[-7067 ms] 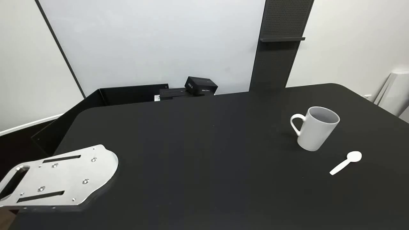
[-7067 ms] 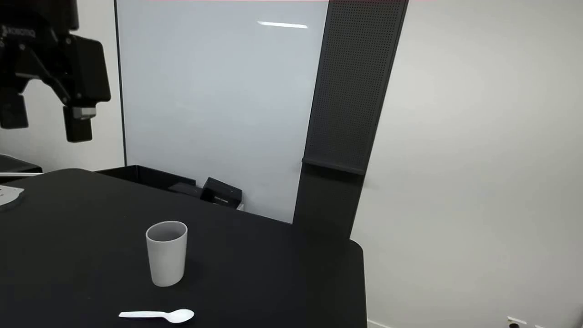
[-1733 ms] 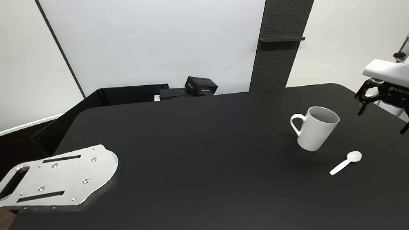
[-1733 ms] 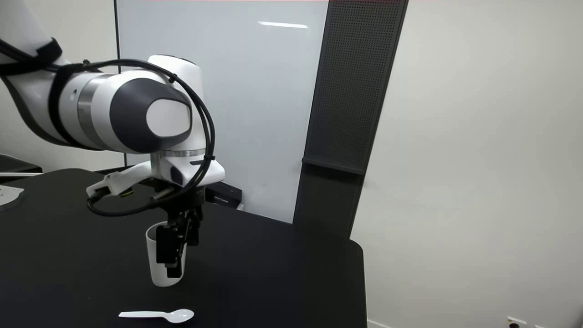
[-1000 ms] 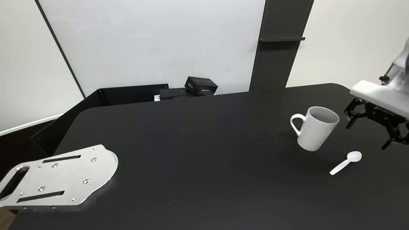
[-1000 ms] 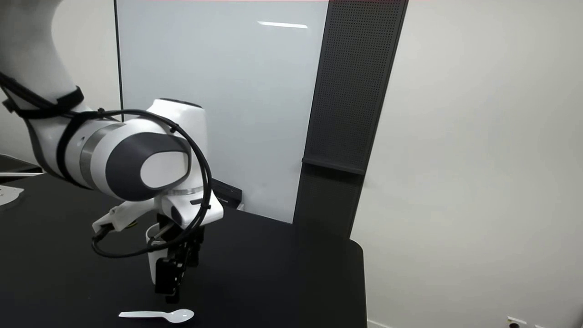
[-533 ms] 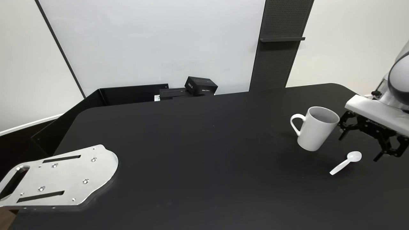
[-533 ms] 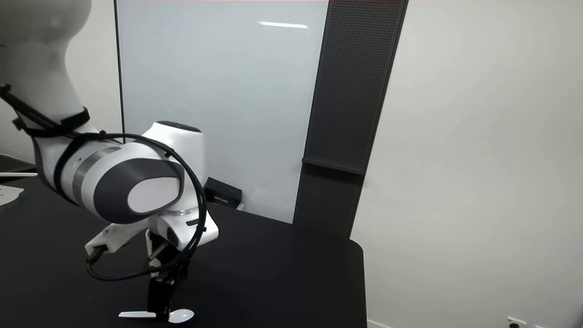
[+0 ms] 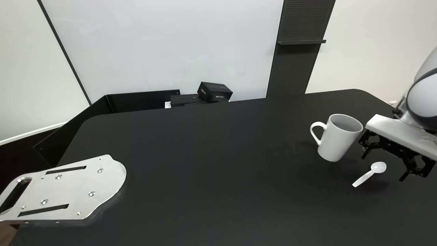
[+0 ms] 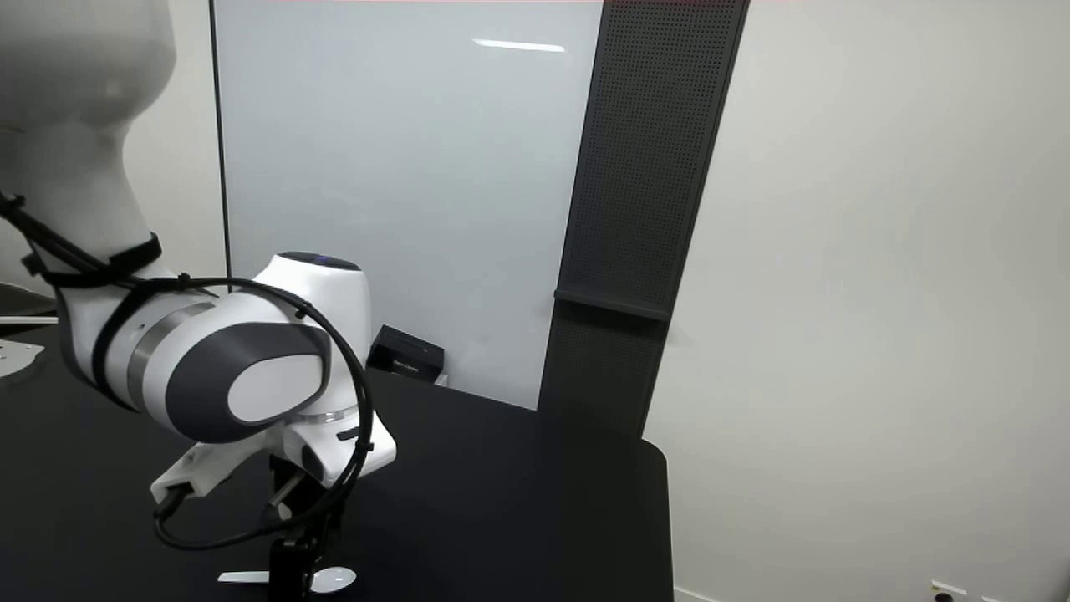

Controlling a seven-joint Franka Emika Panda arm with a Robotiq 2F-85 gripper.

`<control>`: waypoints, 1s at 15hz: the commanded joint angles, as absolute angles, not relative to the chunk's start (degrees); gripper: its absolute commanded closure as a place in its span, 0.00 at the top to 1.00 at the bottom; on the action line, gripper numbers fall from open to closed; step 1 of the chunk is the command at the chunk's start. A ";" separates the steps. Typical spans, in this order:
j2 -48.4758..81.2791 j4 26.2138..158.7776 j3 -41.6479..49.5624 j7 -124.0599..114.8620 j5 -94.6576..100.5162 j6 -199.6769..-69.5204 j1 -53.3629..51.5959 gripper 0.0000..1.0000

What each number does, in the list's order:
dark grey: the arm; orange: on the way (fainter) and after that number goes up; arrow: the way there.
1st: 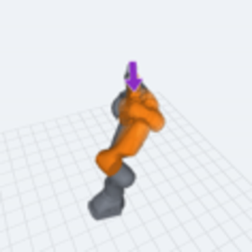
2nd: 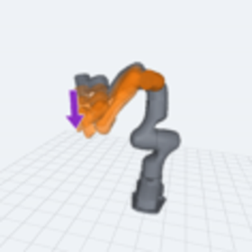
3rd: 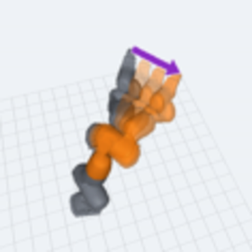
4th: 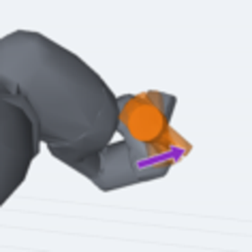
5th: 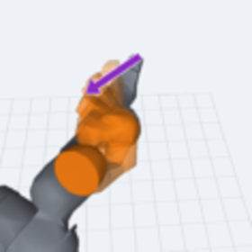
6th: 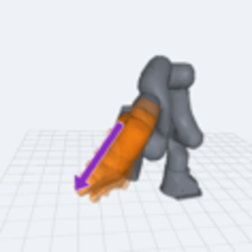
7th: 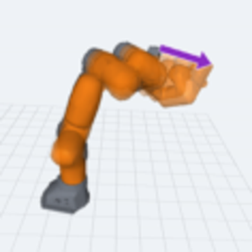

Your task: Put the spoon in the mug

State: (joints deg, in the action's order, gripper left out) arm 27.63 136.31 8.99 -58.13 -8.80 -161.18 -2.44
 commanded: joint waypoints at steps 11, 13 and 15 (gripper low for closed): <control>32.13 134.75 14.66 -59.01 -8.52 -166.00 -10.09 0.34; 32.03 134.63 15.30 -59.20 -8.34 -166.03 -10.80 0.19; 32.29 134.41 16.32 -59.58 -8.02 -166.06 -11.64 0.10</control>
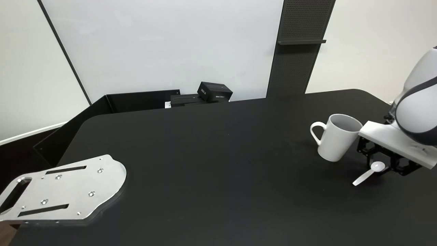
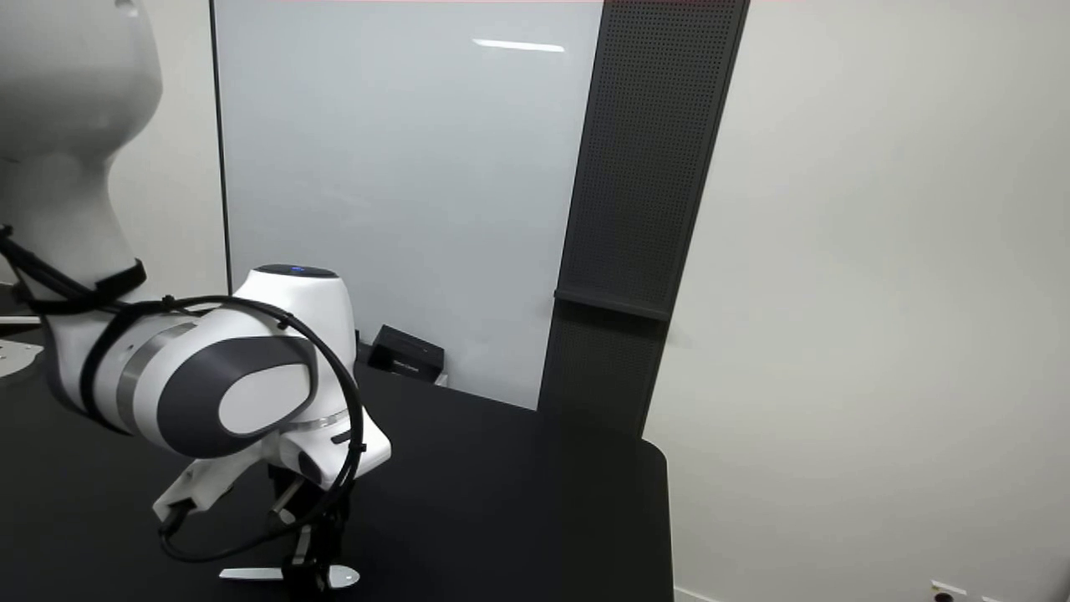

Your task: Put the spoon in the mug

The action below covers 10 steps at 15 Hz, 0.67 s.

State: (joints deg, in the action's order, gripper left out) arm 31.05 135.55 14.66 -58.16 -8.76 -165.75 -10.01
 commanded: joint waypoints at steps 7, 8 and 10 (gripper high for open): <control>30.54 132.24 24.92 -62.56 -3.85 -163.95 -17.94 0.10; 30.27 131.63 26.91 -63.51 -2.59 -164.09 -19.52 0.10; 30.18 130.42 31.31 -66.01 0.67 -164.54 -23.34 0.10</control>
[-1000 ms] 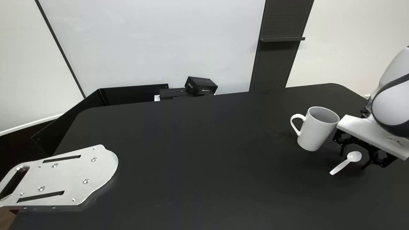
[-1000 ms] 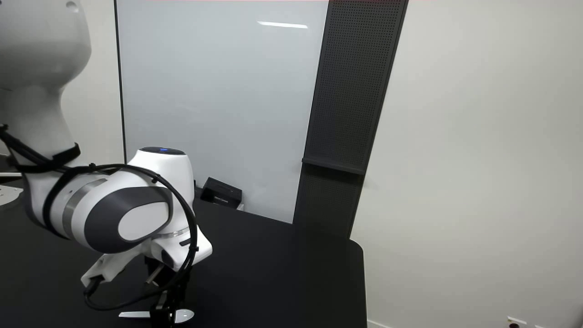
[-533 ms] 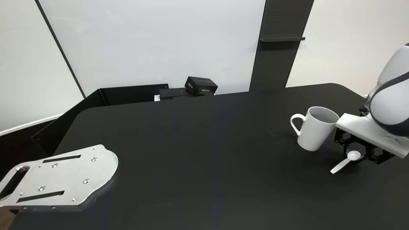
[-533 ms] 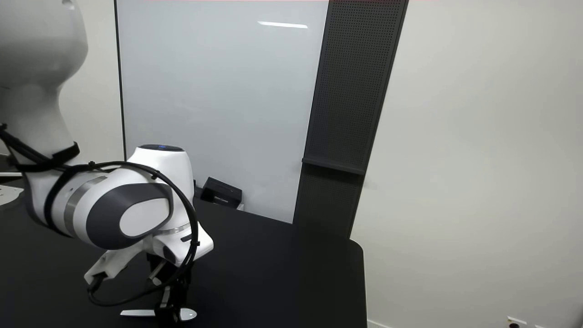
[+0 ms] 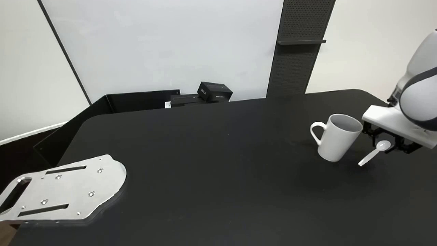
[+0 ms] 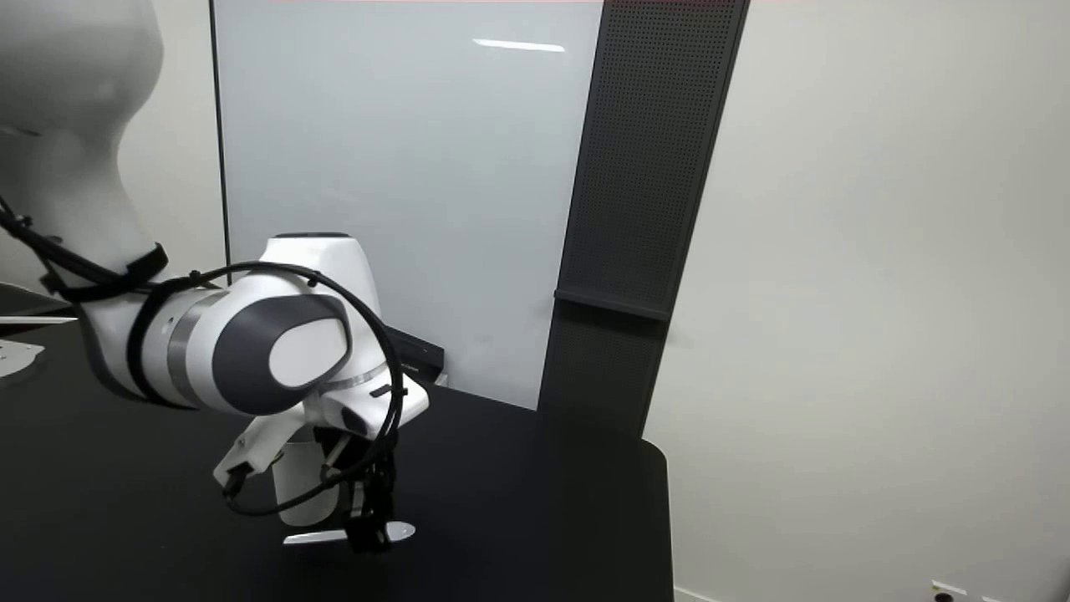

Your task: Put the spoon in the mug

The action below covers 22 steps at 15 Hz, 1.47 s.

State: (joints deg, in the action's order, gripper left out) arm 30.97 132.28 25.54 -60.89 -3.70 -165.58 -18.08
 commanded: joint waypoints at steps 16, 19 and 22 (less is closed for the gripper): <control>41.10 128.35 71.80 -77.57 15.85 -168.45 -68.22 0.10; 45.77 129.05 76.83 -75.59 12.67 -168.27 -74.52 0.10; 49.06 130.07 78.01 -74.19 8.42 -168.15 -76.94 0.10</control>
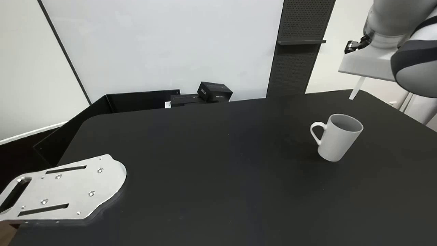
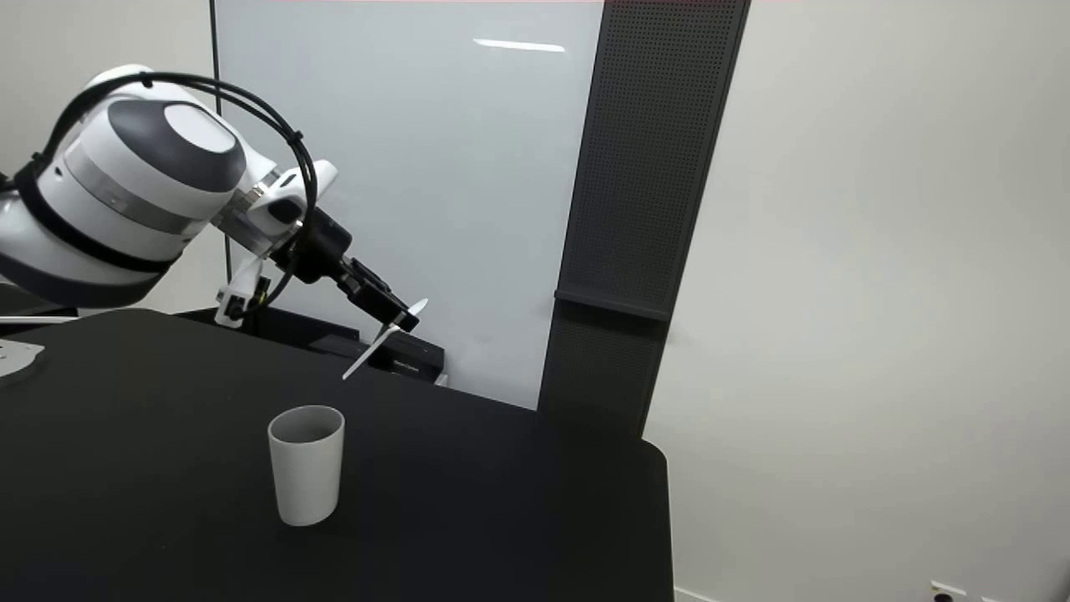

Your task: Put the spoon in the mug

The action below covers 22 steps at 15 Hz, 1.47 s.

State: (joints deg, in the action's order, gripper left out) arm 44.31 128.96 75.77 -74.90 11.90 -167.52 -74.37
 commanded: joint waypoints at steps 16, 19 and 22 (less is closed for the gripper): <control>52.14 130.96 70.27 -70.20 -1.67 -161.59 -76.24 0.10; 52.62 131.04 68.63 -70.58 -1.74 -161.30 -75.91 0.10; 52.81 130.78 66.99 -70.67 -1.72 -160.56 -75.24 0.10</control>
